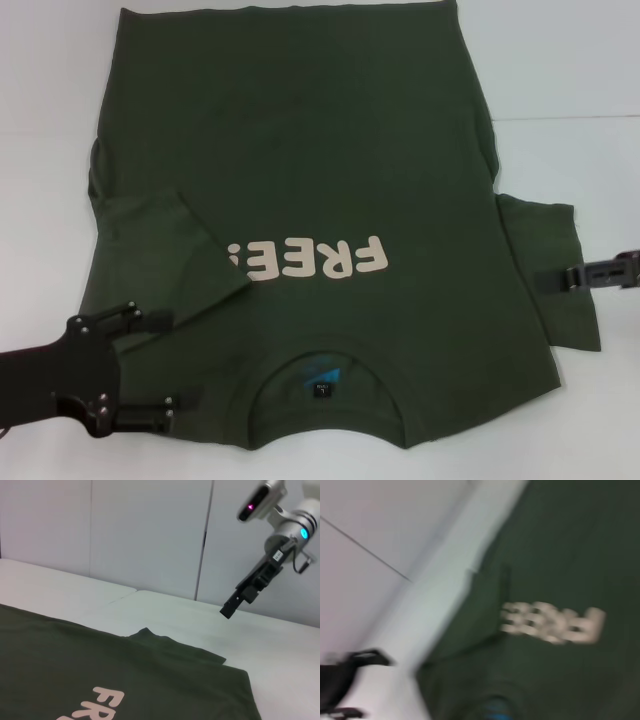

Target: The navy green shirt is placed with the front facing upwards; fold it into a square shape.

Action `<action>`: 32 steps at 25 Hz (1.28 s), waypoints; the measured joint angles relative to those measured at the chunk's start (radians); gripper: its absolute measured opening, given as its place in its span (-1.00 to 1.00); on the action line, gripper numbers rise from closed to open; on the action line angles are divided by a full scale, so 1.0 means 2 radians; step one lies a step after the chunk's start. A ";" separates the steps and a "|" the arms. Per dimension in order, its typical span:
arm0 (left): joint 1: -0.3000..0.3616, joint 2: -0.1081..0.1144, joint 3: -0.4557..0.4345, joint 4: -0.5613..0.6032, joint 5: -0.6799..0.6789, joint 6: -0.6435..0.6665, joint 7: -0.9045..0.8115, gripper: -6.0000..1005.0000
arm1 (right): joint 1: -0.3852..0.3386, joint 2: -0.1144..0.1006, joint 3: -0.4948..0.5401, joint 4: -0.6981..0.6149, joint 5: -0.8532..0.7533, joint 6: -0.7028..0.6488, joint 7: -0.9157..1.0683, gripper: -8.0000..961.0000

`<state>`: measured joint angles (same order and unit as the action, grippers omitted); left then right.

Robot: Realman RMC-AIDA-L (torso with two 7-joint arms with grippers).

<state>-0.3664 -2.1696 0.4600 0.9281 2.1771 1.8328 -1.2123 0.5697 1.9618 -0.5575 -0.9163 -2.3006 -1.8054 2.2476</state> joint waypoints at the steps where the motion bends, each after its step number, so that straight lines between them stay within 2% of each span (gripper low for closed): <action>1: 0.001 0.000 0.000 -0.001 0.001 -0.001 0.003 0.92 | 0.006 -0.001 0.000 -0.020 -0.024 -0.003 0.022 0.66; 7: -0.002 0.001 0.004 -0.018 0.027 -0.034 0.016 0.92 | 0.053 -0.004 0.009 -0.096 -0.180 0.009 0.128 0.66; 12: -0.004 0.001 0.005 -0.023 0.029 -0.034 0.017 0.92 | 0.077 0.000 0.006 -0.104 -0.237 0.045 0.192 0.66; 19: -0.005 0.001 0.004 -0.023 0.027 -0.031 0.017 0.91 | 0.081 0.003 -0.013 -0.070 -0.247 0.115 0.234 0.66; 26: -0.005 0.002 0.003 -0.024 0.026 -0.032 0.019 0.91 | 0.093 0.001 -0.018 0.015 -0.245 0.195 0.240 0.66; 32: -0.005 0.002 0.002 -0.024 0.027 -0.031 0.019 0.91 | 0.105 0.003 -0.024 0.062 -0.247 0.258 0.240 0.66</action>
<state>-0.3757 -2.1658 0.4644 0.8799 2.2309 1.7712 -1.1741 0.7787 1.9682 -0.6052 -0.7930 -2.7944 -1.2899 2.7285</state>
